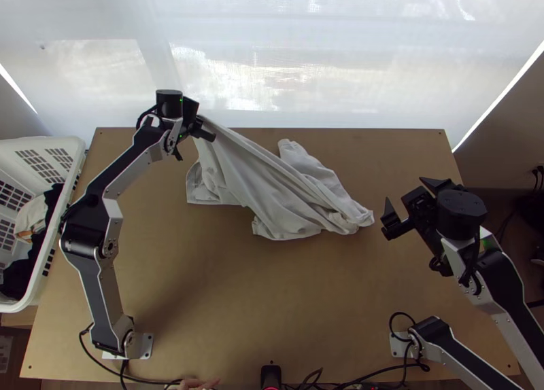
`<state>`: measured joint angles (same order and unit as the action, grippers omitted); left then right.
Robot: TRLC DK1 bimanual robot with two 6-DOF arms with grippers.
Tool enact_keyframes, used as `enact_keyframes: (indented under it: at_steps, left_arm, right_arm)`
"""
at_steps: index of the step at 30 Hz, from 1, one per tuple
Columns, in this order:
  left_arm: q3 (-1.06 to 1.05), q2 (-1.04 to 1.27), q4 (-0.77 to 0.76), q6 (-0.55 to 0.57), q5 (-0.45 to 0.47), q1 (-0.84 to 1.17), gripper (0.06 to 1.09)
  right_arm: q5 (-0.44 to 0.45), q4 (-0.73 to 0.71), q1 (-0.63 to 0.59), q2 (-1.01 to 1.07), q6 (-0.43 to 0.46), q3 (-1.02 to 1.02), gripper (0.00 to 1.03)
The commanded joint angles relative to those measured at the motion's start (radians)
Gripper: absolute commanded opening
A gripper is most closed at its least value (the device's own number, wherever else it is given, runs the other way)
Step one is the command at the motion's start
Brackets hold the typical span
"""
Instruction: Fold the t-shirt
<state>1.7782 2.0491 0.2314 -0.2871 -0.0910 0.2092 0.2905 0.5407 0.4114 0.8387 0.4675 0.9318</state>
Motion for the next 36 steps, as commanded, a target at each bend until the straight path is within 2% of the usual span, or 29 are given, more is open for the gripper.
enact_keyframes:
  at_steps: [1, 2, 3, 6, 9, 16, 19, 23, 29, 36]
  left_arm:
    - [0.050, 0.131, 0.098, 0.028, -0.013, 0.016, 0.64]
    - [0.032, 0.118, 0.106, 0.023, -0.013, 0.025, 0.93]
    - [0.020, 0.103, 0.126, 0.022, -0.013, 0.035, 1.02]
    - [0.013, 0.034, 0.210, 0.031, -0.006, 0.041, 1.02]
    - [0.000, -0.056, 0.316, 0.042, 0.043, 0.033, 1.02]
    - [-0.180, -0.300, 0.479, 0.058, 0.077, 0.007, 1.02]
    - [-0.273, -0.383, 0.582, 0.098, 0.154, -0.007, 1.02]
    - [-0.301, -0.399, 0.772, 0.180, 0.333, -0.034, 1.00]
    - [-0.313, -0.374, 0.806, 0.259, 0.438, -0.044, 1.00]
    - [-0.312, -0.282, 0.729, 0.327, 0.442, -0.073, 1.00]
  right_arm:
    - [0.001, 0.002, 0.003, 0.003, 0.002, -0.011, 0.98]
    - [0.002, 0.002, 0.003, 0.002, 0.002, -0.010, 0.98]
    - [0.004, 0.002, 0.003, 0.002, 0.002, -0.008, 0.98]
    - [0.004, 0.002, 0.001, 0.000, 0.003, -0.004, 0.98]
    - [0.004, 0.002, 0.001, -0.003, 0.003, -0.002, 0.98]
    - [0.004, -0.005, 0.001, -0.007, 0.002, 0.001, 0.98]
    - [0.004, -0.007, 0.001, -0.010, 0.003, 0.007, 0.98]
    - [0.004, -0.007, 0.003, -0.018, 0.005, 0.007, 0.98]
    - [0.004, -0.007, 0.004, -0.027, 0.005, 0.006, 0.98]
    - [0.004, 0.015, 0.004, -0.044, 0.007, 0.010, 0.98]
